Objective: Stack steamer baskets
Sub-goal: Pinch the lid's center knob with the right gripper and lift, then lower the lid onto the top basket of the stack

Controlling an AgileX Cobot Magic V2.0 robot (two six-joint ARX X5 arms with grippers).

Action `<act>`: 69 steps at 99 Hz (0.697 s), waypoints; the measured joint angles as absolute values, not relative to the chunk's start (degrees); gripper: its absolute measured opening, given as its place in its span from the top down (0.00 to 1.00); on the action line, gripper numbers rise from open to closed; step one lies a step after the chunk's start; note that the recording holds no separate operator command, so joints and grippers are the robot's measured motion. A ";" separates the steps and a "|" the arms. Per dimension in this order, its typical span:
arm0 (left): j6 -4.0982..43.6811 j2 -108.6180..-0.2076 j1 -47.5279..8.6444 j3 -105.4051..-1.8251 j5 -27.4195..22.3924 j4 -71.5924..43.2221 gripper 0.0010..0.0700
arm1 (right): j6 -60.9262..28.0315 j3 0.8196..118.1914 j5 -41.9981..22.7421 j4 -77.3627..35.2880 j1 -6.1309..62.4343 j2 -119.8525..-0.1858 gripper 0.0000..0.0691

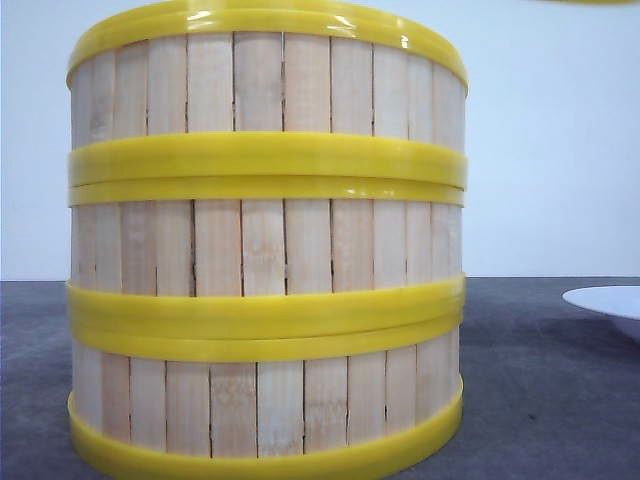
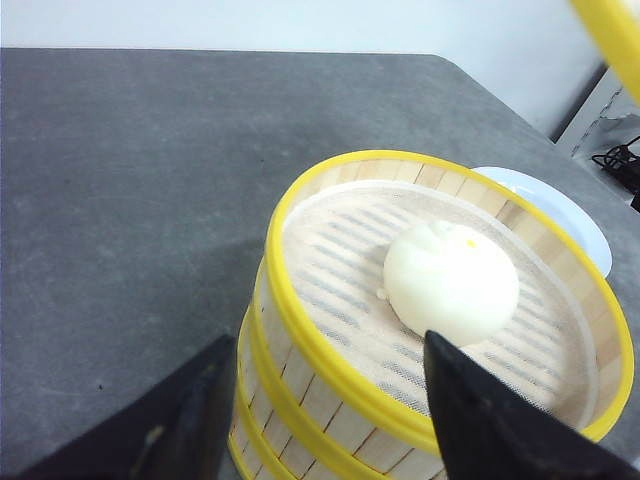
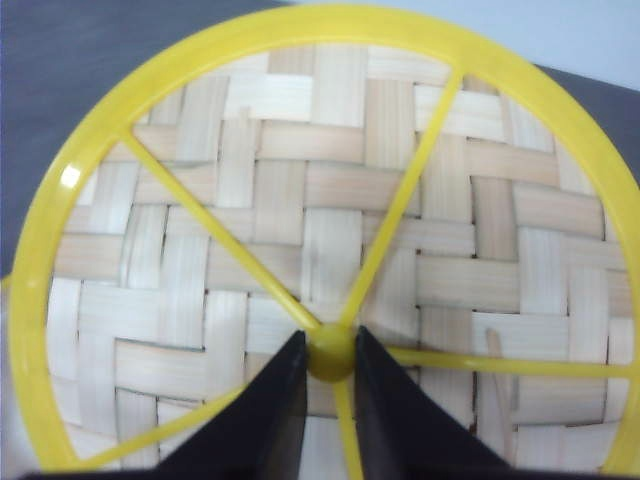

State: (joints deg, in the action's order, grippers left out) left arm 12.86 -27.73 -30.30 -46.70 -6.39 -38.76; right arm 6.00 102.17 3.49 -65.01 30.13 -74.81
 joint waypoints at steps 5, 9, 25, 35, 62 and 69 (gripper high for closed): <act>12.86 -27.73 -30.30 -46.70 -6.39 -38.76 0.50 | 6.02 103.77 3.44 -66.52 33.21 -76.16 0.92; 12.86 -27.73 -30.30 -46.70 -6.39 -38.76 0.50 | 6.02 104.77 3.29 -67.40 35.44 -77.43 0.92; 12.86 -27.73 -30.30 -46.70 -6.39 -38.76 0.50 | 5.91 107.46 2.74 -68.79 43.53 -83.02 0.92; 12.86 -27.73 -30.30 -46.70 -6.39 -38.76 0.50 | 5.76 108.73 1.63 -69.65 47.48 -85.76 0.92; 12.88 -27.73 -30.30 -46.70 -6.39 -38.76 0.50 | 4.69 109.03 1.26 -72.05 52.07 -90.98 0.92; 12.91 -27.73 -30.30 -46.70 -6.39 -38.76 0.50 | 4.69 109.03 1.15 -72.05 52.45 -91.83 0.92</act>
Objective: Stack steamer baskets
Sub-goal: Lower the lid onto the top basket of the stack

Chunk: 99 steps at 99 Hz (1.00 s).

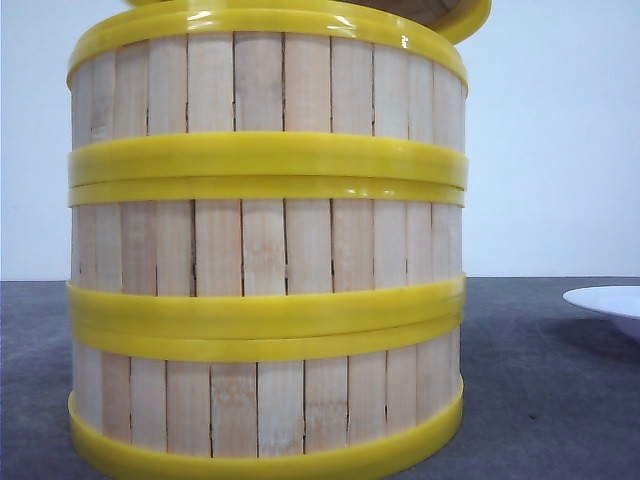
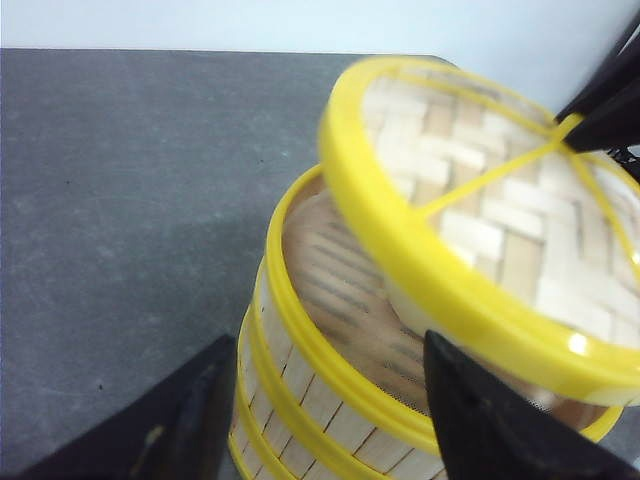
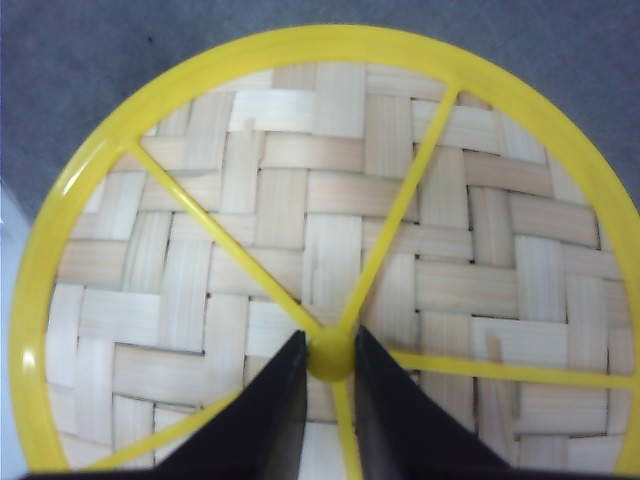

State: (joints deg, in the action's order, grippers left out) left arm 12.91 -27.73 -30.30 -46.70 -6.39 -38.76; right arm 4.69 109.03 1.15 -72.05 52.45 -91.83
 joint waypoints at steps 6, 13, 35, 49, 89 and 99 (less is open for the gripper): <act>12.91 -27.73 -30.30 -46.70 -6.39 -38.76 0.50 | 4.62 109.03 1.19 -72.20 52.69 -92.47 0.92; 12.91 -27.73 -30.30 -46.70 -6.39 -38.76 0.50 | 4.47 109.03 1.43 -72.49 52.93 -93.25 0.92; 12.91 -27.73 -30.30 -46.70 -6.39 -38.74 0.50 | 4.27 109.03 1.50 -72.64 53.21 -96.07 0.92; 12.91 -27.73 -30.30 -46.70 -6.39 -38.76 0.50 | 4.23 109.03 1.48 -73.08 53.25 -96.23 0.92; 12.91 -27.73 -30.30 -46.70 -6.39 -38.76 0.50 | 3.16 109.03 1.50 -73.10 53.25 -97.41 0.92; 12.91 -27.73 -30.30 -46.70 -6.39 -38.76 0.50 | 3.14 109.03 1.50 -72.86 53.25 -97.54 0.92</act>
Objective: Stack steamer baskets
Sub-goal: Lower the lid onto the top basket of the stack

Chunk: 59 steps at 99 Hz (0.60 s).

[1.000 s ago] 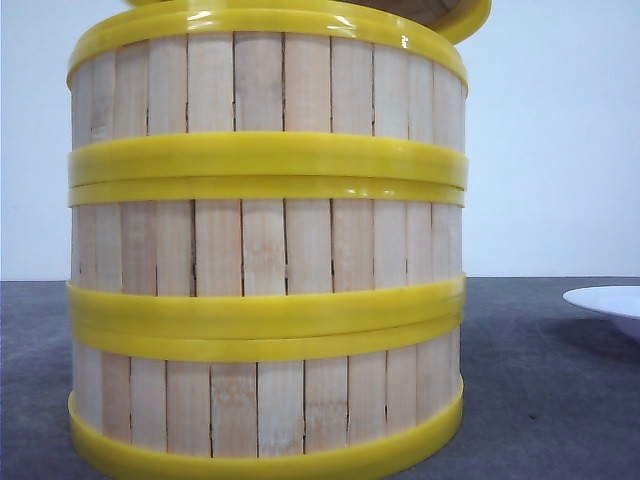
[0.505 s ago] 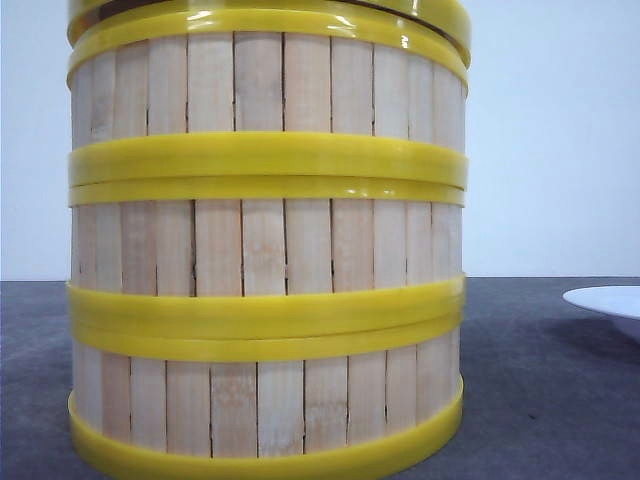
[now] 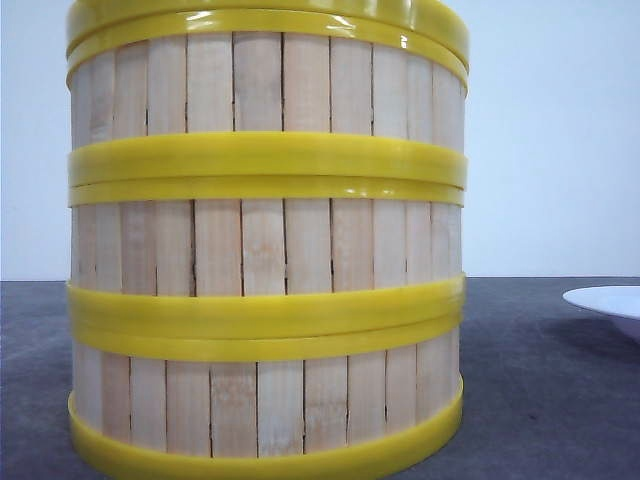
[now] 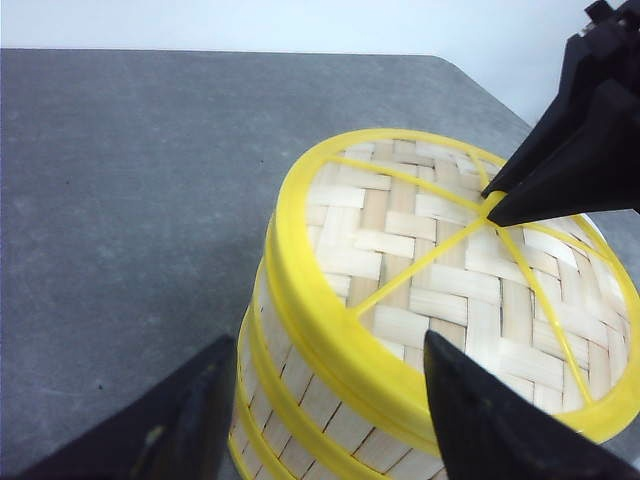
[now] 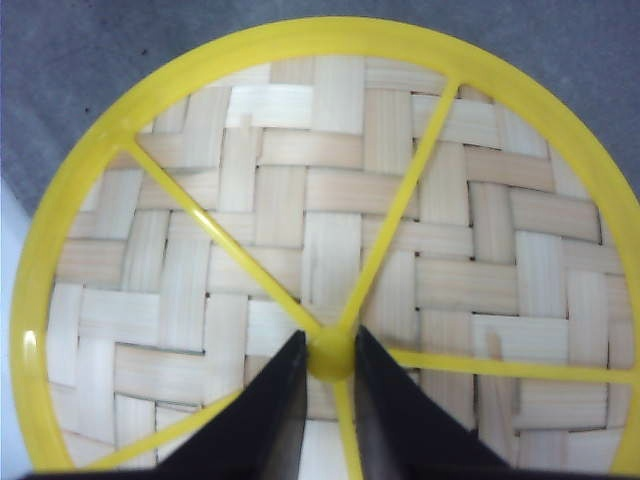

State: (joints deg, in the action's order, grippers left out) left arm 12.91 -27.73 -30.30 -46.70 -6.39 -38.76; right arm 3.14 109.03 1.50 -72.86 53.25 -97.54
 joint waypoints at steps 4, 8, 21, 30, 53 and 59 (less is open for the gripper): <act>12.91 -27.73 -30.30 -46.70 -6.39 -38.76 0.50 | 3.14 109.03 1.50 -72.86 53.25 -97.56 0.92; 12.91 -27.73 -30.30 -46.70 -6.39 -38.74 0.50 | 3.07 109.03 1.50 -72.84 53.25 -97.56 0.92; 12.91 -27.73 -30.30 -46.70 -6.39 -38.76 0.50 | 2.94 109.03 1.50 -72.84 53.25 -97.56 0.92; 12.91 -27.73 -30.30 -46.70 -6.39 -38.76 0.50 | 2.92 109.03 1.50 -72.84 53.25 -97.56 0.92; 12.91 -27.73 -30.30 -46.70 -6.39 -38.76 0.50 | 2.83 109.03 1.48 -72.36 53.25 -97.62 0.45; 12.91 -27.73 -30.30 -46.70 -6.39 -38.76 0.50 | 2.81 109.03 1.48 -71.59 53.25 -97.62 0.42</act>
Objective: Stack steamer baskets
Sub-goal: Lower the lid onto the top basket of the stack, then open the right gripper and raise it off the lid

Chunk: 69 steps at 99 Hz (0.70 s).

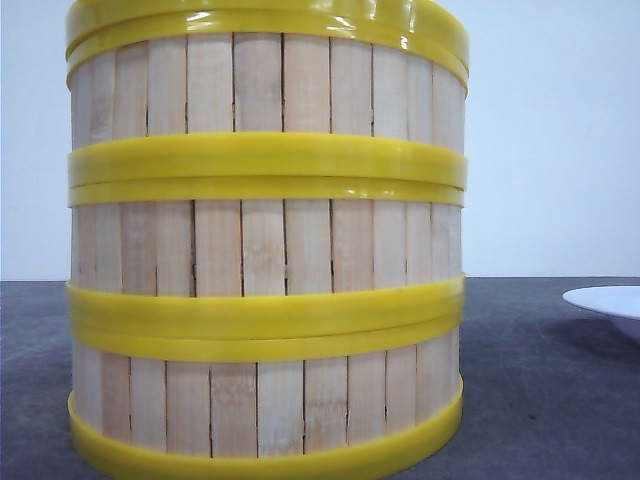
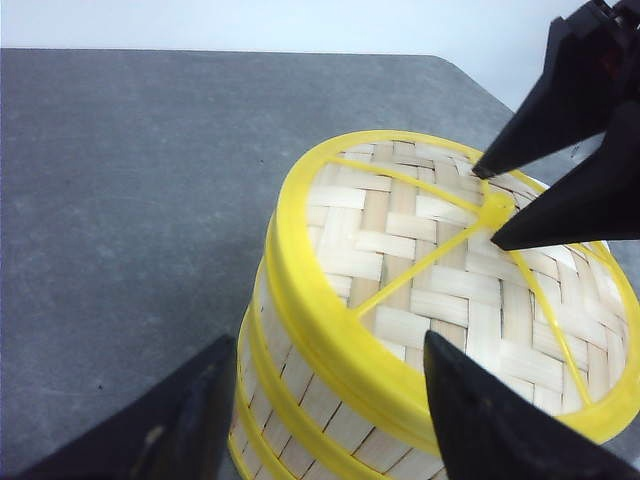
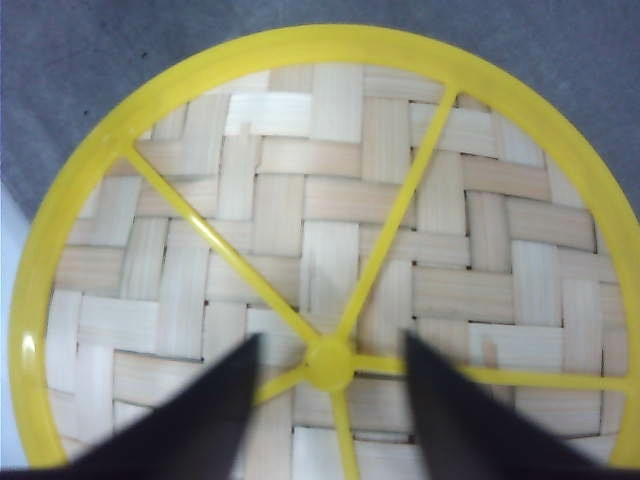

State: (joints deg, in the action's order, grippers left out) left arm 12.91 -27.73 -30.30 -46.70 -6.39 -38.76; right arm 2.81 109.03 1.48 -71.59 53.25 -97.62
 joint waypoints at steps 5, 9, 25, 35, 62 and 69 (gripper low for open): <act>12.91 -27.73 -30.30 -46.70 -6.39 -38.76 0.50 | 2.81 109.03 1.48 -70.91 53.25 -97.62 0.41; 12.91 -27.73 -30.30 -46.70 -6.39 -38.76 0.50 | 2.81 109.03 1.41 -70.59 53.25 -97.62 0.41; 12.91 -27.73 -30.30 -46.70 -6.39 -38.76 0.50 | 2.79 109.19 -3.57 -69.41 53.25 -96.66 0.41; 12.91 -27.73 -30.30 -46.70 -6.39 -38.76 0.50 | 2.79 109.58 -8.40 -67.85 53.23 -93.12 0.41; 12.91 -27.73 -30.30 -46.70 -6.39 -38.76 0.50 | 2.83 110.85 -21.32 -66.11 53.25 -75.94 0.41; 12.91 -27.73 -30.30 -46.70 -6.39 -38.74 0.50 | 2.83 110.85 -23.29 -66.63 53.25 -72.53 0.41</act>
